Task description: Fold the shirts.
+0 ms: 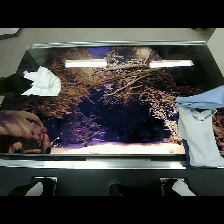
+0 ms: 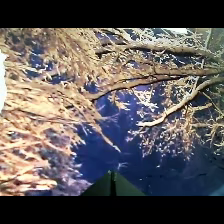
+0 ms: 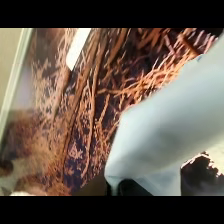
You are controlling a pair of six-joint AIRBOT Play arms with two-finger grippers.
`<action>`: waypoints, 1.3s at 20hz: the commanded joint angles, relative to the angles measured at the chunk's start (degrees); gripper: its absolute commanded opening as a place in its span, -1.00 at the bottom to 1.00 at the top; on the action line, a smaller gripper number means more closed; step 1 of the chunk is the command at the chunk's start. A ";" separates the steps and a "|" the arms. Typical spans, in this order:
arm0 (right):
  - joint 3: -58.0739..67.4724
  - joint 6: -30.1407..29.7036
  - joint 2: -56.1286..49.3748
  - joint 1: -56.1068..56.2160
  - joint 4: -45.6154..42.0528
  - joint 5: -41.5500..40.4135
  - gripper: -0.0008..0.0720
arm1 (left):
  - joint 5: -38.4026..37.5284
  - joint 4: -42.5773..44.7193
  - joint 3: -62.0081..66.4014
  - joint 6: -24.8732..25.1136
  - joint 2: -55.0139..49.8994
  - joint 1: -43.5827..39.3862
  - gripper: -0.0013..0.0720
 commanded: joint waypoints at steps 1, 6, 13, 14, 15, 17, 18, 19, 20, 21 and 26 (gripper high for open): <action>0.26 4.87 2.62 -7.43 0.70 4.22 -0.86 | 0.00 0.00 -0.02 0.98 -0.02 0.02 -0.86; 0.24 5.14 5.22 -14.51 -3.34 15.37 -0.86 | 0.00 0.00 -0.02 2.21 -0.02 0.02 -0.86; -13.62 -0.24 8.37 -14.69 -38.40 25.09 -0.86 | 0.00 -0.02 -0.02 2.38 -0.17 0.02 -0.86; -17.27 -0.24 8.44 -14.82 -39.10 24.30 -0.86 | 0.00 -0.02 -0.02 2.38 -0.17 0.02 -0.86; -20.52 -0.24 8.44 -14.82 -38.99 22.56 -0.86 | 0.00 -0.02 -0.02 2.38 -0.17 0.02 -0.86; -25.53 -0.26 8.44 -14.78 -39.21 18.05 -0.86 | 0.00 -0.02 -0.02 2.36 -0.17 0.02 -0.86; -27.54 -0.50 8.41 -14.78 -40.00 15.47 -0.86 | 0.00 -0.04 -0.02 2.36 -0.15 0.02 -0.86; -29.07 -0.96 8.41 -14.78 -40.35 13.44 -0.86 | 0.00 -0.11 -0.02 2.38 -0.15 0.02 -0.86; -30.56 -0.90 8.41 -14.78 -41.07 12.22 -0.86 | 0.00 -0.52 -0.02 2.38 -0.15 0.02 -0.86; -32.06 -0.87 8.41 -14.78 -41.42 11.74 -0.86 | 0.00 -0.81 -0.02 2.38 -0.15 0.00 -0.87; -35.15 -2.16 8.41 -14.78 -41.64 5.99 0.58 | 0.00 -2.01 0.00 2.36 -0.15 0.02 -0.86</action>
